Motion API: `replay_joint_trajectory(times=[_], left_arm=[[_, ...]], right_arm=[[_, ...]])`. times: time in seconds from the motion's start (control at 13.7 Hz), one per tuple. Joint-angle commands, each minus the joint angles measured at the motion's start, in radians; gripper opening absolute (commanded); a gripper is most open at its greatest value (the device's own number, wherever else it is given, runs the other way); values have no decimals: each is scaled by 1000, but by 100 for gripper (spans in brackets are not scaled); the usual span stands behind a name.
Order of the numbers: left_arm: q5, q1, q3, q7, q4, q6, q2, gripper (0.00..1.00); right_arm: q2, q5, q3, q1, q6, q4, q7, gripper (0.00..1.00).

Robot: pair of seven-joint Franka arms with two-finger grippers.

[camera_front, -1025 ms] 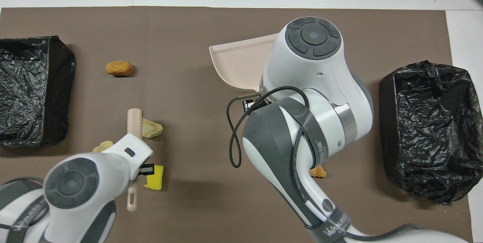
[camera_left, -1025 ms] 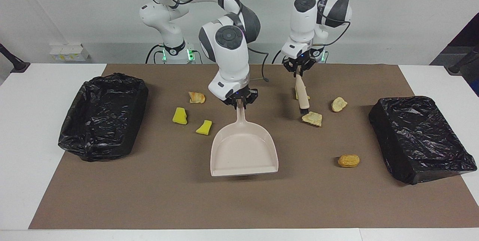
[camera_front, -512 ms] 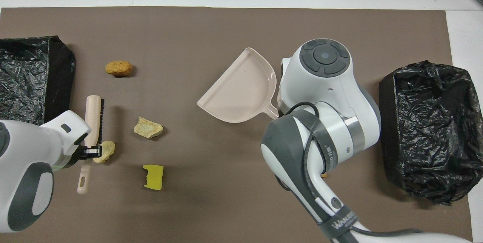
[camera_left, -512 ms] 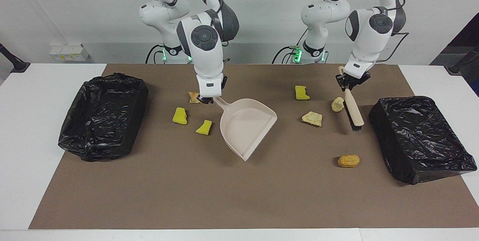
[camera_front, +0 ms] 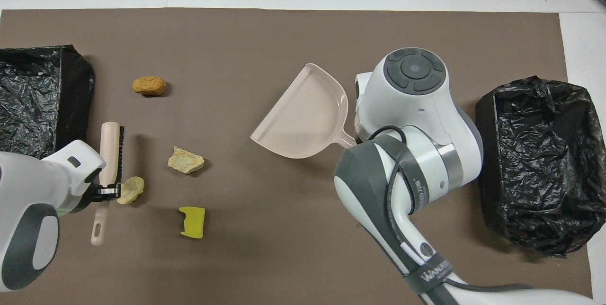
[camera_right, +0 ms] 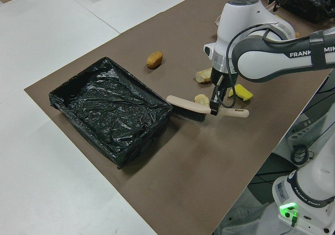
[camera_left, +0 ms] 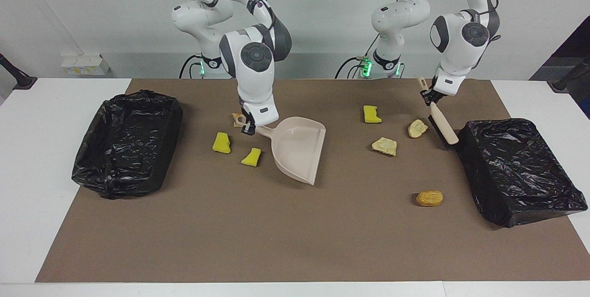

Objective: Sweep and dump trash in bin
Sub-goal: 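Grasp the brush with the left gripper while the right gripper positions the dustpan, then sweep bread chunks into the dustpan with the brush in the left gripper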

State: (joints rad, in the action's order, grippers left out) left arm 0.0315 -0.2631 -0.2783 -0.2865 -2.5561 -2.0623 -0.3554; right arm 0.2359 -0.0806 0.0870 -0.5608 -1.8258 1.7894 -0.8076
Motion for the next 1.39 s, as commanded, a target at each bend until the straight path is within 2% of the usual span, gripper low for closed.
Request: replay_joint_trajectory(times=[0.0, 0.29, 0.51, 0.73, 1.02, 1.17, 1.32], left_arm=[[-4, 80, -2, -105, -12, -47, 27, 0], [-97, 215, -2, -89, 10, -97, 84, 0], [-146, 280, -2, -70, 59, -189, 174, 0], [-154, 282, -2, 10, 170, -223, 280, 0], [-154, 286, -2, 166, 240, -269, 360, 0], [-156, 286, -6, 251, 307, -283, 439, 0], [-156, 341, -30, 259, 323, -277, 443, 0]], right_arm=[[-27, -41, -4, -17, -23, 50, -53, 0], [-12, -41, -3, -57, -76, 80, -47, 0], [-12, -41, -3, -56, -75, 79, -44, 0], [-12, -41, -3, -53, -84, 91, -44, 0], [-13, -36, -4, -33, -125, 119, -41, 0], [-12, -34, -4, -30, -124, 119, -39, 0], [-9, -21, -4, -11, -145, 123, -38, 0]])
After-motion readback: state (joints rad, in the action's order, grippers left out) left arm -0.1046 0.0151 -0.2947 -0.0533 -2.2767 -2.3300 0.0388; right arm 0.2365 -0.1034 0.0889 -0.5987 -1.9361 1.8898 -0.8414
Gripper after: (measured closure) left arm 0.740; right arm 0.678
